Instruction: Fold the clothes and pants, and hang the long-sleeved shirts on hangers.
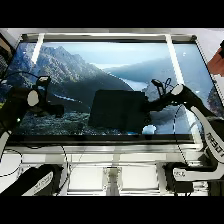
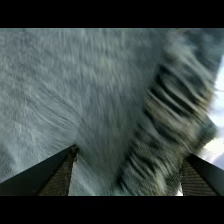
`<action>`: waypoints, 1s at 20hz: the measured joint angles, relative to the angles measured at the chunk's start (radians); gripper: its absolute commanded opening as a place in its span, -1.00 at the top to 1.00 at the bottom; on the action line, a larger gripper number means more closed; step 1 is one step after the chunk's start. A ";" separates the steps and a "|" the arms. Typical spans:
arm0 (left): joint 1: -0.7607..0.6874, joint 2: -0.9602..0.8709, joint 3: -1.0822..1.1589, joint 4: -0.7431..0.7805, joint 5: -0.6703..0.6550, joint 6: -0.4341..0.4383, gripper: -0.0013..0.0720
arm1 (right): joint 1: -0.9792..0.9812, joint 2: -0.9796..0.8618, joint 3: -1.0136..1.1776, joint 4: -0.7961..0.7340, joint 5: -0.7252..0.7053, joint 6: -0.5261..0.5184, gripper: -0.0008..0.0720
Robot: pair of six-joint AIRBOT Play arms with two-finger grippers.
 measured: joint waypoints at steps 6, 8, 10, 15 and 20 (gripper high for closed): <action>0.000 0.031 -0.051 0.000 0.006 -0.007 -0.73 | 0.090 -0.080 0.015 0.024 -0.058 0.047 0.94; 0.000 0.032 -0.055 0.000 0.006 -0.008 -0.73 | 0.077 -0.083 0.040 -0.002 -0.041 0.085 0.95; 0.000 0.034 -0.058 0.000 0.003 -0.008 -0.73 | 0.029 -0.071 0.076 -0.065 -0.009 0.132 0.95; 0.000 0.034 -0.060 0.000 0.000 -0.008 -0.73 | -0.267 0.017 0.123 -0.338 0.109 0.253 0.94; 0.000 0.034 -0.060 0.000 -0.001 -0.008 -0.73 | -0.710 0.107 0.113 -0.472 0.196 0.288 0.47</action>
